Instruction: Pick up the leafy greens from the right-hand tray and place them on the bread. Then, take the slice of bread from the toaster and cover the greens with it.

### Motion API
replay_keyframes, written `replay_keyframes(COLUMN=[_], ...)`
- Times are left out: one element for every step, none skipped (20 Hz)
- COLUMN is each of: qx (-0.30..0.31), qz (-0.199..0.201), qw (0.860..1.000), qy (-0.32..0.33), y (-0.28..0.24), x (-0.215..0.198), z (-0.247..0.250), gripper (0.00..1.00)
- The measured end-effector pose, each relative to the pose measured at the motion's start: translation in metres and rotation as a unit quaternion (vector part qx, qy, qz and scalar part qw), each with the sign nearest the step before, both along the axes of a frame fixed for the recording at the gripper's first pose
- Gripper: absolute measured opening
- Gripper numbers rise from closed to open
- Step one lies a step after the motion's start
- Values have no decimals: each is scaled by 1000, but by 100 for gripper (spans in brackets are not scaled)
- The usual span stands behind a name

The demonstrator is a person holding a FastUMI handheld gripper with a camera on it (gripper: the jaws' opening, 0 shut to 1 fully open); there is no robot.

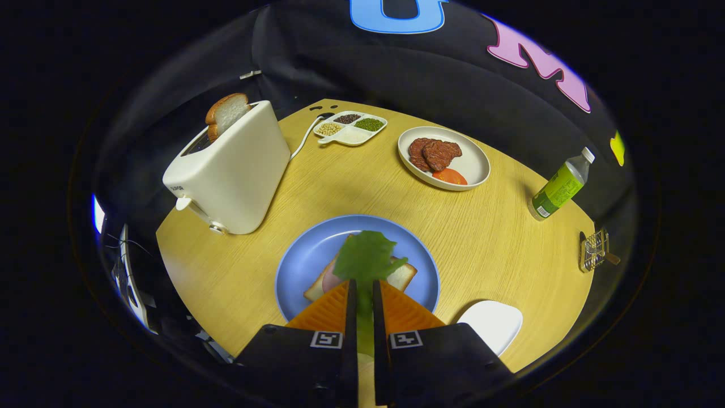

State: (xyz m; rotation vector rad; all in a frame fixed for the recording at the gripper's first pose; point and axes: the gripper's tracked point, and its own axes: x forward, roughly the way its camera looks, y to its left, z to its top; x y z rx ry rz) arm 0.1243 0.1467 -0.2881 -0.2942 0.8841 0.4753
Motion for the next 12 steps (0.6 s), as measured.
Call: replay_keyframes(qx=[0,-2,-4,-8,-13,-17,-17,-17,-14,-11,-7,-4], qz=[1,1,1,1,1,1,1,0,-1,-1,0,2], qw=[1000,1000,1000,1000,1000,1000,1000,1000,1000,1000,1000,1000], qy=[2,4,6,4,3,5,7,7,7,4,1,-2], y=[1,1,1,1,-1,-2,-1,-2,-1,0,2,4], x=[0,0,0,1,1,0,-1,-2,-2,-3,-3,-4], z=[-1,-4,-5,-7,-10,-12,-14,-15,-14,-14,-12,-9], gripper=[17,20,20,20,20,27,33,39,40,45,58,71])
